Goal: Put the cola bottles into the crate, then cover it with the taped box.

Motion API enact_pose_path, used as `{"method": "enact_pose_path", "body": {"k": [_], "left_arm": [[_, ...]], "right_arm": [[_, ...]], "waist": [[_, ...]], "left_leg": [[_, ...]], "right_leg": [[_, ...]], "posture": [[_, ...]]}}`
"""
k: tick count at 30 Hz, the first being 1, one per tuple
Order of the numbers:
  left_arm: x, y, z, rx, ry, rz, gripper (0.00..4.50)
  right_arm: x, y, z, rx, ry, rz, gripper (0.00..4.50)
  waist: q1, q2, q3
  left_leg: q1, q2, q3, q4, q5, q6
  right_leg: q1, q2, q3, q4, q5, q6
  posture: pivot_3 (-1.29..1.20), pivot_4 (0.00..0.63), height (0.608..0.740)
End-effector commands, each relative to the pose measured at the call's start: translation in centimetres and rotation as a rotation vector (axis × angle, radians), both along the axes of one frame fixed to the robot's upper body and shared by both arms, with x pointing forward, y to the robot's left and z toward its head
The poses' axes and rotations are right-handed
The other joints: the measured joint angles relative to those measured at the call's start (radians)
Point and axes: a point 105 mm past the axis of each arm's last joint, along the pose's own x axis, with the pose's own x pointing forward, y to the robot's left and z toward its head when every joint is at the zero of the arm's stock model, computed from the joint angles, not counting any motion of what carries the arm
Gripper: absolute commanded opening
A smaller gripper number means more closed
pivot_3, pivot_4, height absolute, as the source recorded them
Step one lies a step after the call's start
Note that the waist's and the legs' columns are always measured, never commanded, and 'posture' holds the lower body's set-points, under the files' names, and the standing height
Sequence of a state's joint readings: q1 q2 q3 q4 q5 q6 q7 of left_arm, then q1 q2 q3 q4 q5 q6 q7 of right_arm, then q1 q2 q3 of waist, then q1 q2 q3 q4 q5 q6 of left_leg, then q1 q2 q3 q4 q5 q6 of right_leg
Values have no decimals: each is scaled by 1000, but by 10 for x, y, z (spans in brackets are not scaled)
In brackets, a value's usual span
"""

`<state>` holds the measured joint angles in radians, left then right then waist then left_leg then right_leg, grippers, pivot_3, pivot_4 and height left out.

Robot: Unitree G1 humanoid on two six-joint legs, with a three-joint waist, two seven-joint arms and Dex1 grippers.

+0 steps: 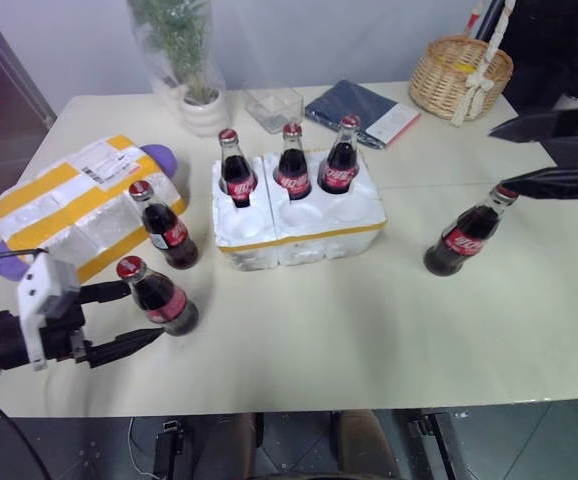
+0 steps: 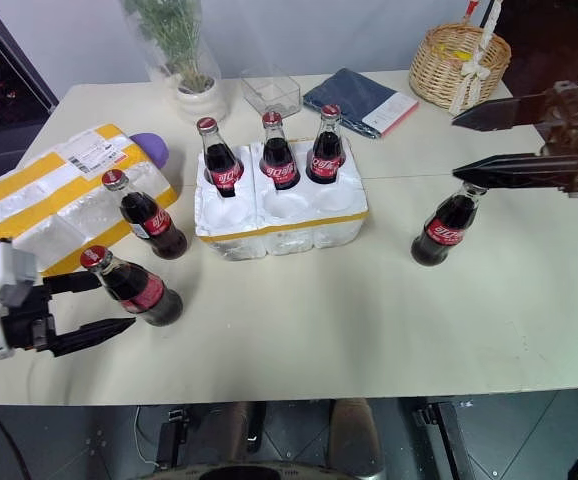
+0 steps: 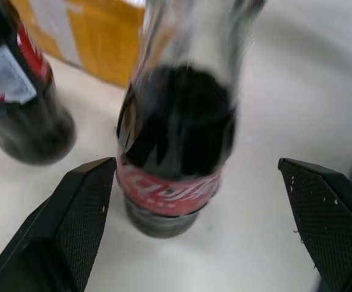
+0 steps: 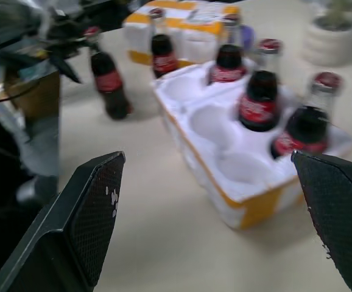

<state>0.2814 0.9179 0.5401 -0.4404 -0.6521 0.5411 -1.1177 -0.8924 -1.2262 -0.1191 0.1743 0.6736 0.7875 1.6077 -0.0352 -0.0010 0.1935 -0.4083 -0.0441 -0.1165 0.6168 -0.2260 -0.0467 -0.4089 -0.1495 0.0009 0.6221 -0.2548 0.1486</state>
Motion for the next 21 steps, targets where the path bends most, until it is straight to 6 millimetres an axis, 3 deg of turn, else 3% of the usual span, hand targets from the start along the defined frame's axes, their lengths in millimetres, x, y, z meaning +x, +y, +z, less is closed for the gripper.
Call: {"method": "enact_pose_path", "body": {"k": [1, 13, 16, 18, 21], "left_arm": [[12, -1, -3, 15, -89, 39, 4465], [23, -16, -23, -71, -83, 64, 4465], [20, -19, -20, -86, -80, 37, 3747], [20, -19, -16, -82, -82, 26, 2809], [19, -20, -7, -73, -67, -5, 2814]], "right_arm": [[-11, 19, 15, 18, -34, 102, 4500], [-18, 39, 11, 31, -19, 174, 4500], [-20, 41, 10, 33, -20, 181, 4500], [-21, 43, 9, 36, -23, 182, 4500], [-20, 43, 8, 45, -26, 175, 4500]], "waist": [[0, 0, 0], [-1, 0, 0], [0, 0, 0], [0, 0, 0], [0, -1, 0]], "left_leg": [[0, 0, 0, 0, 0, 0], [0, 0, 0, 7, 0, 0], [0, 0, 0, 7, 0, 0], [0, 0, 0, 7, 0, 0], [0, 0, 0, 7, 0, 0]], "right_leg": [[0, 0, 0, 0, 0, 0], [0, 0, 0, 7, 0, 0], [0, 0, 0, 8, 0, 0], [0, 0, 0, 8, 0, 0], [0, 0, 0, 8, 0, 0]], "posture": [[0, 150, 736], [0, 150, 736], [0, 150, 736], [0, 150, 736], [0, 150, 736]]}}
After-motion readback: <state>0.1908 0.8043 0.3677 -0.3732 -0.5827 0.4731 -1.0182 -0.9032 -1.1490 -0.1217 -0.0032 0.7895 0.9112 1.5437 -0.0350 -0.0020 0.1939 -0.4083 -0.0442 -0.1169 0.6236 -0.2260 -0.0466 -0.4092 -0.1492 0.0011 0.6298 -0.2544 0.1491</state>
